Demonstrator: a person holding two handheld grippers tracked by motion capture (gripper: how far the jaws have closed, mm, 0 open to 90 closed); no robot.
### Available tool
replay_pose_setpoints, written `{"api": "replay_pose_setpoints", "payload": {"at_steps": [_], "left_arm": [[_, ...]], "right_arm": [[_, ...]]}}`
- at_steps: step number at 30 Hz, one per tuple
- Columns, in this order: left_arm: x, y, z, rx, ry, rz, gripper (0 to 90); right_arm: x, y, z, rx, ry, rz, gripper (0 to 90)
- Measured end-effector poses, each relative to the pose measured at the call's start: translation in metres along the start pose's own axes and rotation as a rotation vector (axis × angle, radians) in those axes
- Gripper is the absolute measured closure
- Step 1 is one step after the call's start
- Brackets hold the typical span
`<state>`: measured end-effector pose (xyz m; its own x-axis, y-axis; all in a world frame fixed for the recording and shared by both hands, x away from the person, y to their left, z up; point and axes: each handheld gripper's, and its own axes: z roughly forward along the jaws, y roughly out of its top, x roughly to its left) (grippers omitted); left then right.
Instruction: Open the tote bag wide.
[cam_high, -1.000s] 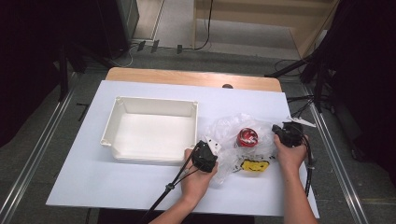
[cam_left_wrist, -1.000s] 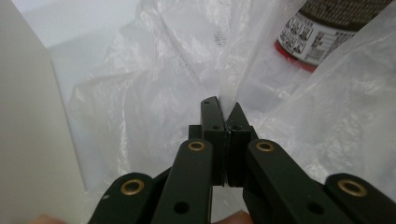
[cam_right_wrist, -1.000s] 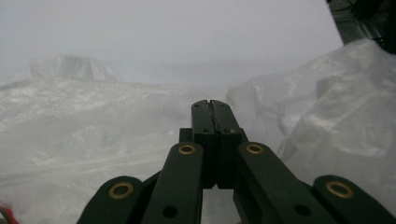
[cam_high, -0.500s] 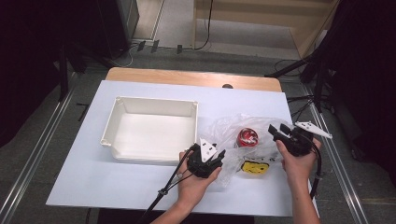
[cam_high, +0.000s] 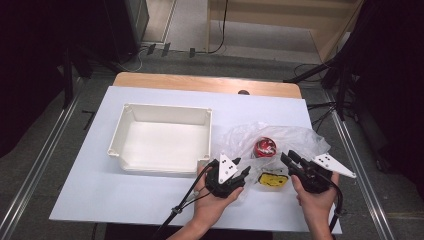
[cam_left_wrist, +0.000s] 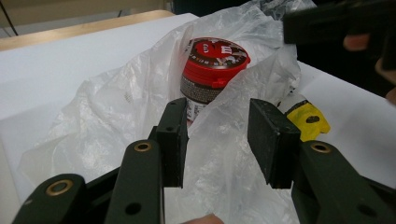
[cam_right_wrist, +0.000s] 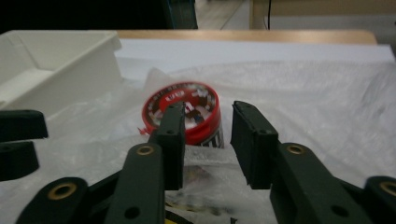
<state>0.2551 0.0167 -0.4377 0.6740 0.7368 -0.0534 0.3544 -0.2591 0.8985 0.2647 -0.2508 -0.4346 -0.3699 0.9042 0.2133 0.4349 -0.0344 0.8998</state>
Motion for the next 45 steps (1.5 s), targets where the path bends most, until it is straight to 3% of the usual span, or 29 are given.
{"api": "replay_pose_setpoints", "payload": {"at_steps": [3,5,7,10,15,17,19,22,24,27,30,35,39,42,45], "left_arm": [[0.001,0.001,0.006,0.01,0.05,0.036,65.6],[0.004,0.002,0.012,0.019,0.08,0.077,75.1],[0.009,0.003,0.021,0.052,0.08,0.071,81.1],[0.014,0.0,0.037,0.111,0.091,0.055,87.1],[0.025,-0.01,0.059,0.198,0.147,0.012,90.0],[0.023,-0.011,0.061,0.194,0.197,0.05,90.0],[0.02,-0.012,0.063,0.18,0.235,0.081,90.0],[0.02,-0.013,0.062,0.176,0.215,0.065,88.4],[0.021,-0.011,0.059,0.167,0.182,0.038,84.4],[0.019,-0.008,0.054,0.145,0.152,0.039,79.3],[0.017,-0.003,0.046,0.116,0.131,0.033,77.1],[0.015,0.003,0.036,0.087,0.071,0.021,76.9],[0.011,0.003,0.033,0.1,0.025,0.029,79.2],[0.013,0.0,0.034,0.119,0.011,0.031,80.1],[0.016,-0.006,0.039,0.173,-0.005,0.042,81.3]], "right_arm": [[-0.009,-0.01,0.016,0.053,0.007,0.043,63.9],[-0.015,-0.017,0.026,0.11,0.011,0.066,71.5],[-0.019,-0.026,0.035,0.179,0.015,0.098,79.0],[-0.014,-0.036,0.041,0.256,0.033,0.081,85.9],[-0.007,-0.043,0.038,0.337,0.051,0.032,90.0],[-0.007,-0.045,0.031,0.354,0.057,0.049,90.0],[-0.006,-0.046,0.025,0.363,0.047,0.03,90.0],[-0.005,-0.049,0.017,0.358,0.038,0.032,90.0],[-0.004,-0.044,0.007,0.277,0.055,0.051,83.1],[-0.001,-0.031,0.0,0.179,0.073,0.034,72.5],[0.006,-0.016,0.002,0.112,0.074,0.022,56.5],[0.014,-0.003,0.02,0.076,0.025,0.007,35.9],[0.018,0.004,0.036,0.11,0.002,0.019,16.5],[0.022,0.006,0.049,0.146,-0.004,0.022,13.5],[0.025,0.005,0.061,0.176,-0.034,0.025,9.6]]}}
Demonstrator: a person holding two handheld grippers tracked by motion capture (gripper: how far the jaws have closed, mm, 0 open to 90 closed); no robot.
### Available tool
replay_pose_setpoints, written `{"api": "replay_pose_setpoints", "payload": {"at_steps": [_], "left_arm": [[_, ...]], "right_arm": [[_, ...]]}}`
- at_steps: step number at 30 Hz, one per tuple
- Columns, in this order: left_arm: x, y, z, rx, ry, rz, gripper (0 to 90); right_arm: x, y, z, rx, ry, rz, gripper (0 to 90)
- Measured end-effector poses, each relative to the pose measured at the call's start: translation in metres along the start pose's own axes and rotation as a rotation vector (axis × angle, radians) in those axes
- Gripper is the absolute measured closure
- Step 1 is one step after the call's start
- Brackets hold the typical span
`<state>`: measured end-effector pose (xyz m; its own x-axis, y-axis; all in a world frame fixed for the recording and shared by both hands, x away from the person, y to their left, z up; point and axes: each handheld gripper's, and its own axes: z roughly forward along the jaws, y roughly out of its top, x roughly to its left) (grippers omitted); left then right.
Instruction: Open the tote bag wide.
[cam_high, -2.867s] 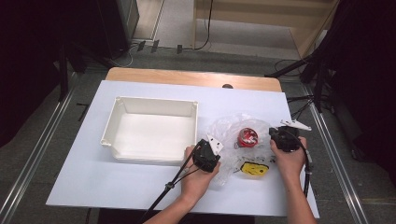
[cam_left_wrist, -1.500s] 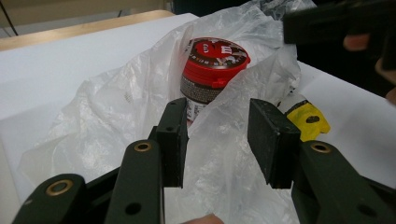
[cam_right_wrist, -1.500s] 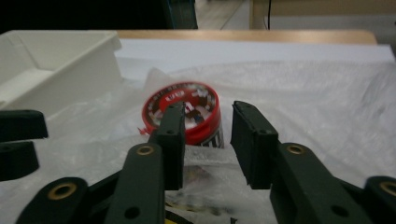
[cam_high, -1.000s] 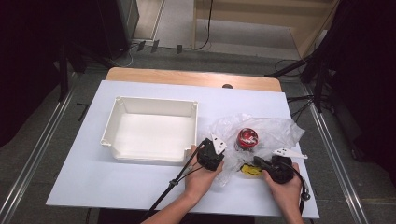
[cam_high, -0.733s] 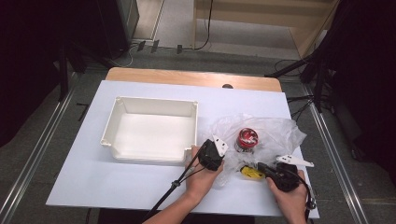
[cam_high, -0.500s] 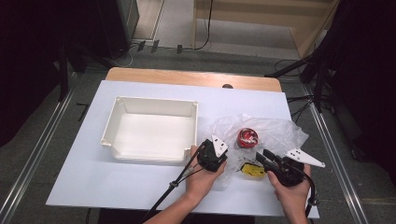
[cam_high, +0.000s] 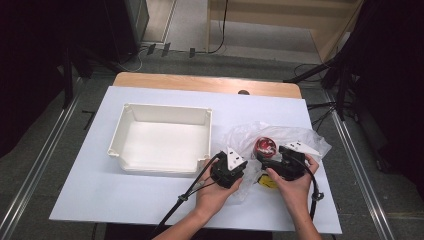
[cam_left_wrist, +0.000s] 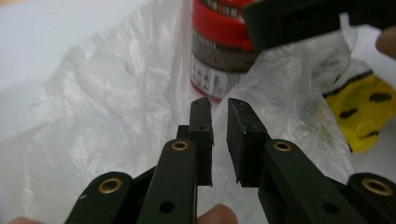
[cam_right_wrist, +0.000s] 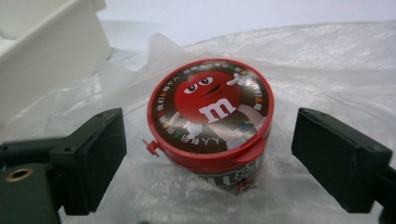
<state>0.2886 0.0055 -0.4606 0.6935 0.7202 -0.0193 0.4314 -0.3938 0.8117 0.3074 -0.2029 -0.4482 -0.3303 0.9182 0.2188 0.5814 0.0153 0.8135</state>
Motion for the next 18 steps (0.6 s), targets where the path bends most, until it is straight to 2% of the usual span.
{"api": "replay_pose_setpoints", "payload": {"at_steps": [2,4,6,9,12,15,18], "left_arm": [[0.0,-0.005,0.004,0.029,-0.004,0.01,82.1],[0.002,-0.009,0.007,0.065,-0.017,0.01,82.1],[0.002,-0.01,0.006,0.065,-0.013,0.008,82.3],[0.004,-0.01,0.004,0.056,-0.01,0.002,84.0],[0.005,-0.01,0.003,0.05,-0.007,-0.006,87.4],[0.007,-0.011,0.002,0.042,-0.02,-0.027,90.0],[0.009,-0.013,0.002,0.045,-0.023,-0.047,90.0]], "right_arm": [[0.001,-0.001,0.007,0.018,-0.022,0.012,9.1],[0.002,-0.002,0.013,0.03,-0.047,0.003,9.1],[0.001,-0.005,0.018,0.037,-0.073,-0.006,9.4],[0.001,-0.01,0.021,0.03,-0.066,0.002,11.0],[0.005,-0.016,0.025,0.043,-0.089,-0.036,14.0],[0.005,-0.02,0.03,0.06,-0.103,-0.037,17.0],[0.004,-0.02,0.031,0.053,-0.078,-0.028,23.5]]}}
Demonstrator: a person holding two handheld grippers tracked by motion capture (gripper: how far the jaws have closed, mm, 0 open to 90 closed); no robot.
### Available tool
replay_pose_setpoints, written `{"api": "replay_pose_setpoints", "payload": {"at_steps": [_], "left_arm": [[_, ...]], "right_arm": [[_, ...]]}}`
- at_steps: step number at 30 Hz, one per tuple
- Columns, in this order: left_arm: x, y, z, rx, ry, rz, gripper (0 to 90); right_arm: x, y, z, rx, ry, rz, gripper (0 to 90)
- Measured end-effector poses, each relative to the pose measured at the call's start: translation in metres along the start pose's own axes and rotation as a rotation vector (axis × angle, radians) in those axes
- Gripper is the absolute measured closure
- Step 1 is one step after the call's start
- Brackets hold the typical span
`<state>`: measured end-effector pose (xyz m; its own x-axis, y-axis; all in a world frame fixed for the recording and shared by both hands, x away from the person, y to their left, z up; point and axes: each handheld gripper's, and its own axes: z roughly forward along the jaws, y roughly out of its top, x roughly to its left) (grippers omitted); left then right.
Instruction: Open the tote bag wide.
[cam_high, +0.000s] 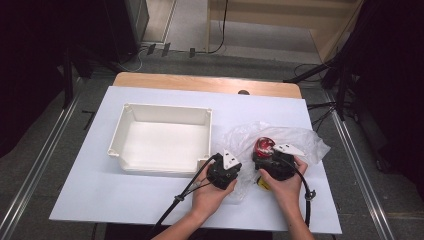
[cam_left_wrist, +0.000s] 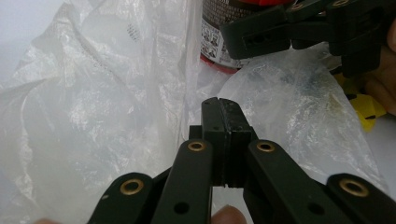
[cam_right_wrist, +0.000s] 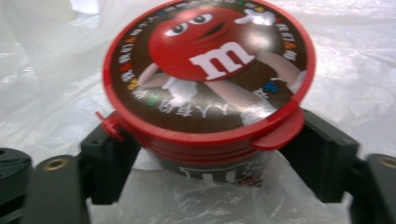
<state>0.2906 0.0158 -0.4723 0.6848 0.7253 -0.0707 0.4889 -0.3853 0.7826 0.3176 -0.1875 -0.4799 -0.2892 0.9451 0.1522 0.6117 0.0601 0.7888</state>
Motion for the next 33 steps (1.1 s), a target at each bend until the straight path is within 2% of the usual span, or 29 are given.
{"api": "replay_pose_setpoints", "payload": {"at_steps": [5,8,10,15,20,23,29,33], "left_arm": [[0.0,-0.002,0.003,0.013,0.002,0.004,90.0],[0.0,-0.002,0.004,0.013,0.002,0.003,90.0],[0.0,-0.002,0.004,0.012,0.002,0.004,90.0],[-0.001,-0.002,0.004,0.005,0.006,0.0,90.0],[-0.003,0.001,-0.002,-0.024,-0.007,-0.004,87.5],[-0.003,0.005,-0.009,-0.041,-0.019,-0.001,79.9],[0.003,0.012,-0.029,-0.092,-0.01,-0.012,62.8],[0.01,0.015,-0.046,-0.139,-0.056,-0.028,53.5]], "right_arm": [[0.003,0.0,-0.004,-0.026,-0.033,-0.044,25.5],[0.0,0.003,-0.01,-0.045,0.007,-0.018,25.7],[0.001,0.006,-0.015,-0.062,0.001,-0.029,25.7],[0.002,0.012,-0.027,-0.09,0.024,-0.039,25.8],[0.005,0.018,-0.037,-0.124,0.049,-0.054,26.0],[0.007,0.02,-0.041,-0.132,0.06,-0.068,26.1],[0.011,0.023,-0.047,-0.138,0.061,-0.082,26.2],[0.013,0.026,-0.051,-0.141,0.059,-0.087,26.2]]}}
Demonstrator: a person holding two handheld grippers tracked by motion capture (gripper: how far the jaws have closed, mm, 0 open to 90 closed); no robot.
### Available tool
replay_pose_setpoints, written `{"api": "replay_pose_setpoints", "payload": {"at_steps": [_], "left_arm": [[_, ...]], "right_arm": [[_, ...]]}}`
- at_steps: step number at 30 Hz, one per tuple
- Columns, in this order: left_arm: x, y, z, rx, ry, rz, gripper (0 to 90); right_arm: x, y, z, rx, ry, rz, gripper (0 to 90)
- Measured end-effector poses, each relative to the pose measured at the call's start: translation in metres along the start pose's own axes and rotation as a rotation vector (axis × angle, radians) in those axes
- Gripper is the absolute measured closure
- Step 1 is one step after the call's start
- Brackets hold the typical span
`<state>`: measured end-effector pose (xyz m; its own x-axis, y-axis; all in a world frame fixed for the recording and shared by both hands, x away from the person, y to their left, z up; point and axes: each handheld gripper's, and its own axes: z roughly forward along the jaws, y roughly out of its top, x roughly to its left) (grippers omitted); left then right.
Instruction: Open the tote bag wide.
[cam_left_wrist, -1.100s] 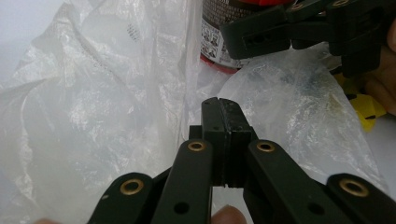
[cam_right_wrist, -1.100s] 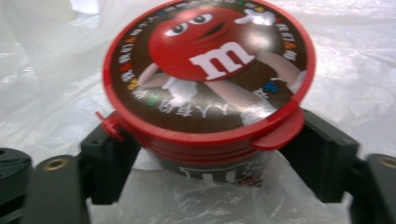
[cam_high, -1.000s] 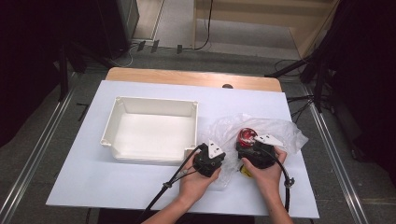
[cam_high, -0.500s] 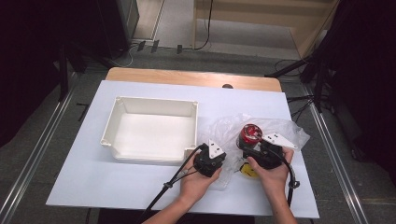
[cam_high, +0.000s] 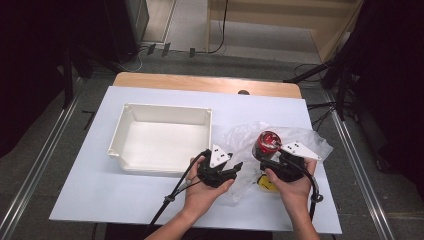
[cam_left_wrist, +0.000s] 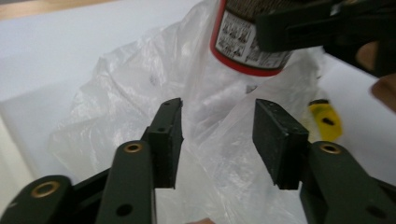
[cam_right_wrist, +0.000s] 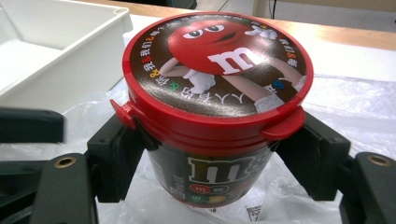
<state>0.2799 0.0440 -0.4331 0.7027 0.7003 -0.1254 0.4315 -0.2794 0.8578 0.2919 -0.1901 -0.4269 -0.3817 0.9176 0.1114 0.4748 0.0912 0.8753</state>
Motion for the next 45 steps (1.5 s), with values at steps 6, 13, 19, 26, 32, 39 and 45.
{"api": "replay_pose_setpoints", "payload": {"at_steps": [6,13,19,26,32,39,45], "left_arm": [[0.011,0.006,-0.025,-0.065,-0.006,0.009,33.9],[0.034,0.004,-0.046,-0.109,-0.01,-0.042,10.2],[0.048,0.0,-0.065,-0.124,0.035,-0.033,3.6],[0.066,-0.004,-0.084,-0.136,0.064,-0.054,1.3],[0.079,-0.009,-0.101,-0.145,0.1,-0.063,1.4],[0.097,-0.019,-0.12,-0.145,0.141,-0.073,1.4],[0.11,-0.027,-0.137,-0.145,0.174,-0.082,1.4]], "right_arm": [[0.002,0.005,-0.003,-0.009,0.0,-0.001,26.3],[0.009,0.009,-0.002,-0.01,0.005,-0.01,26.3],[0.015,0.014,-0.002,-0.012,0.015,-0.012,26.4],[0.023,0.02,0.0,-0.02,0.021,-0.027,26.4],[0.031,0.025,0.003,-0.024,0.029,-0.034,26.4],[0.043,0.031,0.008,-0.025,0.044,-0.048,26.5],[0.053,0.035,0.012,-0.026,0.055,-0.065,26.5]]}}
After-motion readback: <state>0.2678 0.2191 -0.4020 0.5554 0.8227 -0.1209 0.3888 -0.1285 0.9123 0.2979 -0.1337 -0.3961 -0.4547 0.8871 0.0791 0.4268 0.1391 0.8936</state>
